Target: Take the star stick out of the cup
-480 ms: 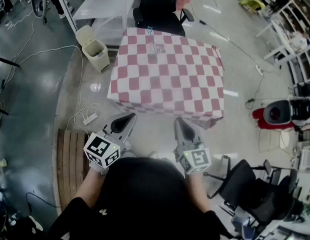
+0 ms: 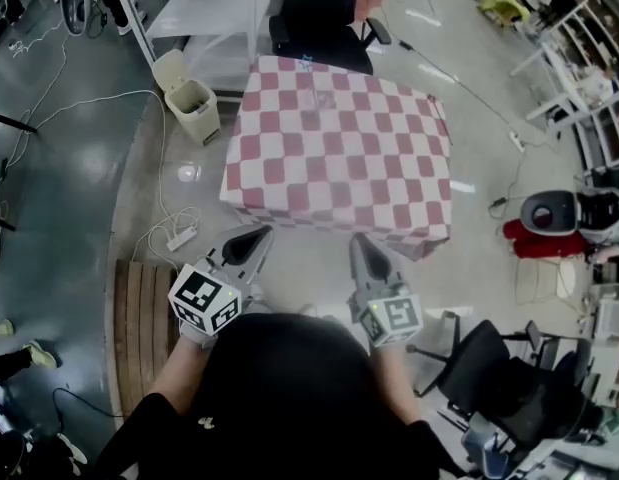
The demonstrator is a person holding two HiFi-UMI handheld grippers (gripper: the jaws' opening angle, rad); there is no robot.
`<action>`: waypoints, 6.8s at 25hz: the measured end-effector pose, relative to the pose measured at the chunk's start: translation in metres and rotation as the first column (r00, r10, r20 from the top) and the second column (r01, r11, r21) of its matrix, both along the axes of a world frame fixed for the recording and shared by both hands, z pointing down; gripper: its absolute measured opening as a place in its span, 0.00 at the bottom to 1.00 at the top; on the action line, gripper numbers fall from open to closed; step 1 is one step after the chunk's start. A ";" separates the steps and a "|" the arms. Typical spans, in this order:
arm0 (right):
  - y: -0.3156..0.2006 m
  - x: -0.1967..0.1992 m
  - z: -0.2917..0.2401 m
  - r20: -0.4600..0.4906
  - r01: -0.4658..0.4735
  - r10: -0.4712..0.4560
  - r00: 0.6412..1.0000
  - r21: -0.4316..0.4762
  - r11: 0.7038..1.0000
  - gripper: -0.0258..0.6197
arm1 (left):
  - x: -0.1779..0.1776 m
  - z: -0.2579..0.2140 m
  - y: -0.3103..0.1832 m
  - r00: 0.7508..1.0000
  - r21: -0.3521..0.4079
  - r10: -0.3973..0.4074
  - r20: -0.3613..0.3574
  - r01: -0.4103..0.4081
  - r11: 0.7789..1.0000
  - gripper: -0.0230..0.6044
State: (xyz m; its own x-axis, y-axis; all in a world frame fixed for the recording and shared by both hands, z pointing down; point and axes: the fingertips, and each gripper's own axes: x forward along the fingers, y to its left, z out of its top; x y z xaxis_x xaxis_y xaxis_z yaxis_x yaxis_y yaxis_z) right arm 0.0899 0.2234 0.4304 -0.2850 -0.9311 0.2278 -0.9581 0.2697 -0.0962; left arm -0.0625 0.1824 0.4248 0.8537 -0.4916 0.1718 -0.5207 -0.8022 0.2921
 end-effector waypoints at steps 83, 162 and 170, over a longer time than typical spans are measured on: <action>-0.387 0.071 0.071 0.003 0.160 -0.162 0.987 -0.188 0.969 0.09 | 0.050 0.052 -0.287 0.987 -0.149 -0.134 0.086 0.145 0.978 0.10; -0.374 0.111 -0.002 -0.147 0.027 -0.041 0.988 -0.101 0.995 0.09 | 0.048 0.037 -0.287 0.989 -0.123 -0.122 0.078 0.131 0.984 0.10; -0.311 0.149 -0.015 -0.130 -0.105 0.096 0.987 -0.068 0.992 0.09 | 0.100 0.030 -0.292 0.998 -0.083 0.033 0.058 -0.028 0.996 0.10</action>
